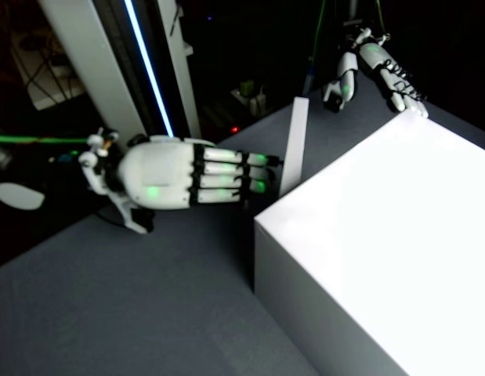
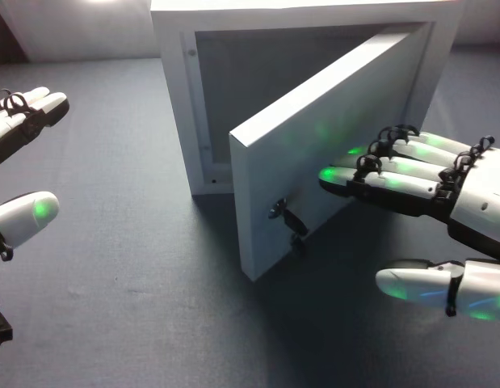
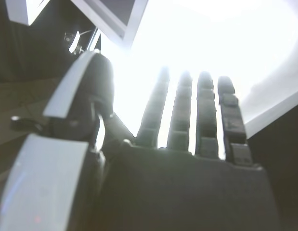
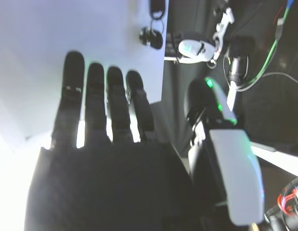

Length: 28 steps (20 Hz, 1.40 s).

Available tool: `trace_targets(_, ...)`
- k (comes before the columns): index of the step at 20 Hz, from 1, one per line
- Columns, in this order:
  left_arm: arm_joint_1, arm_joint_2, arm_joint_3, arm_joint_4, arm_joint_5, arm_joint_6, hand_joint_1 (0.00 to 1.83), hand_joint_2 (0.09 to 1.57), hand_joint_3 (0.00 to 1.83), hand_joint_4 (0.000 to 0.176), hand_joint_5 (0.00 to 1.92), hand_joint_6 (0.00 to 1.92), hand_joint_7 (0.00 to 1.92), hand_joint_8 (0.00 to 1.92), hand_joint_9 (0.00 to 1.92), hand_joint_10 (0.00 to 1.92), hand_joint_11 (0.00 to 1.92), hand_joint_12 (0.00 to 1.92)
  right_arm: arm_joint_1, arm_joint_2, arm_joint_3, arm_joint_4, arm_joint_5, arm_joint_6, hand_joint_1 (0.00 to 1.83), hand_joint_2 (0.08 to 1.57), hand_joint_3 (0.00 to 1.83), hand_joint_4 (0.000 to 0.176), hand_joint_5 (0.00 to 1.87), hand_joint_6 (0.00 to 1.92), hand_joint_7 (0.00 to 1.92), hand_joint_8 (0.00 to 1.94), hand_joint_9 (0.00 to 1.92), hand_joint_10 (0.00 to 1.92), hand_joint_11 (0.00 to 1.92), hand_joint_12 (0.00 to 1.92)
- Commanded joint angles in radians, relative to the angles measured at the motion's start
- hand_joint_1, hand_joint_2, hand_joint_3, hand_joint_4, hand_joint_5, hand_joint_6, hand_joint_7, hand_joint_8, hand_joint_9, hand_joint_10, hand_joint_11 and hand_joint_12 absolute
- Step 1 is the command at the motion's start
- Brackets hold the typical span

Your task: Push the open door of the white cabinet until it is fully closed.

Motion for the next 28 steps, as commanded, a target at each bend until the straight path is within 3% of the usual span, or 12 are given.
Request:
trace_targets(1,-0.001,0.003,0.004,-0.02,-0.127,-0.005,0.17,1.47,0.0,0.0,0.06,0.0,0.0,0.0,0.0,0.0,0.02,0.01,0.018,-0.008,0.004,0.01,0.111,0.008,0.36,1.31,0.0,0.0,0.22,0.02,0.17,0.01,0.01,0.48,0.0,1.07)
trace_targets(5,-0.001,0.001,0.007,-0.021,-0.129,-0.005,0.2,1.46,0.0,0.0,0.06,0.0,0.0,0.0,0.0,0.0,0.05,0.03,0.046,-0.042,0.026,0.008,0.09,0.008,0.51,1.28,0.0,0.0,0.25,0.01,0.2,0.01,0.01,0.5,0.0,1.21)
trace_targets(9,-0.001,0.001,0.007,-0.021,-0.13,-0.005,0.25,1.46,0.0,0.0,0.07,0.0,0.0,0.0,0.0,0.0,0.0,0.22,0.058,-0.058,0.036,0.008,0.081,0.008,0.49,1.3,0.0,0.0,0.23,0.0,0.18,0.0,0.06,0.32,0.0,0.92)
trace_targets(10,-0.001,0.0,0.007,-0.021,-0.13,-0.005,0.27,1.46,0.0,0.0,0.07,0.0,0.0,0.0,0.0,0.0,0.0,0.22,0.061,-0.062,0.039,0.008,0.079,0.008,0.54,1.29,0.0,0.0,0.24,0.0,0.2,0.01,0.1,0.29,0.0,0.96)
trace_targets(12,-0.001,0.0,0.007,-0.022,-0.13,-0.005,0.24,1.46,0.0,0.0,0.08,0.0,0.0,0.0,0.0,0.0,0.0,0.2,0.069,-0.071,0.045,0.008,0.071,0.008,0.57,1.28,0.0,0.0,0.2,0.0,0.17,0.01,0.11,0.19,0.0,0.8)
trace_targets(14,-0.001,-0.002,0.008,-0.022,-0.13,-0.005,0.21,1.46,0.0,0.0,0.07,0.0,0.0,0.0,0.0,0.0,0.0,0.18,0.081,-0.085,0.055,0.008,0.06,0.008,0.65,1.26,0.0,0.0,0.19,0.0,0.16,0.0,0.15,0.1,0.0,0.84)
trace_targets(16,-0.001,-0.003,0.009,-0.024,-0.13,-0.005,0.21,1.47,0.0,0.0,0.07,0.0,0.0,0.0,0.0,0.0,0.0,0.2,0.095,-0.099,0.065,0.008,0.049,0.008,0.69,1.26,0.0,0.0,0.16,0.0,0.13,0.0,0.13,0.05,0.0,0.7)
trace_targets(20,-0.001,-0.004,0.01,-0.027,-0.135,-0.005,0.23,1.51,0.0,0.0,0.07,0.0,0.0,0.0,0.0,0.0,0.0,0.19,0.122,-0.128,0.085,0.005,0.025,0.008,0.69,1.29,0.0,0.0,0.1,0.0,0.13,0.0,0.15,0.02,0.0,0.73)
trace_targets(23,-0.001,-0.003,0.011,-0.029,-0.136,-0.005,0.33,1.53,0.0,0.0,0.09,0.0,0.0,0.0,0.0,0.0,0.0,0.17,0.143,-0.15,0.103,0.004,0.003,0.008,0.4,1.38,0.03,0.0,0.02,0.0,0.1,0.0,0.13,0.0,0.0,0.71)
trace_targets(25,-0.001,-0.004,0.011,-0.029,-0.136,-0.005,0.36,1.54,0.0,0.0,0.1,0.0,0.01,0.0,0.0,0.0,0.0,0.11,0.162,-0.17,0.118,0.001,-0.02,0.008,0.54,1.41,0.02,0.0,0.06,0.01,0.08,0.0,0.12,0.0,0.0,0.71)
trace_targets(26,-0.001,-0.004,0.011,-0.029,-0.136,-0.005,0.35,1.55,0.0,0.0,0.1,0.0,0.01,0.0,0.0,0.0,0.0,0.08,0.167,-0.176,0.122,0.001,-0.028,0.008,0.58,1.42,0.01,0.0,0.06,0.01,0.07,0.0,0.08,0.02,0.0,0.47)
trace_targets(28,-0.001,-0.005,0.012,-0.03,-0.134,-0.005,0.37,1.56,0.0,0.0,0.11,0.0,0.01,0.0,0.0,0.0,0.0,0.07,0.184,-0.199,0.14,-0.001,-0.056,0.008,0.41,1.48,0.01,0.0,0.03,0.0,0.07,0.0,0.09,0.02,0.0,0.53)
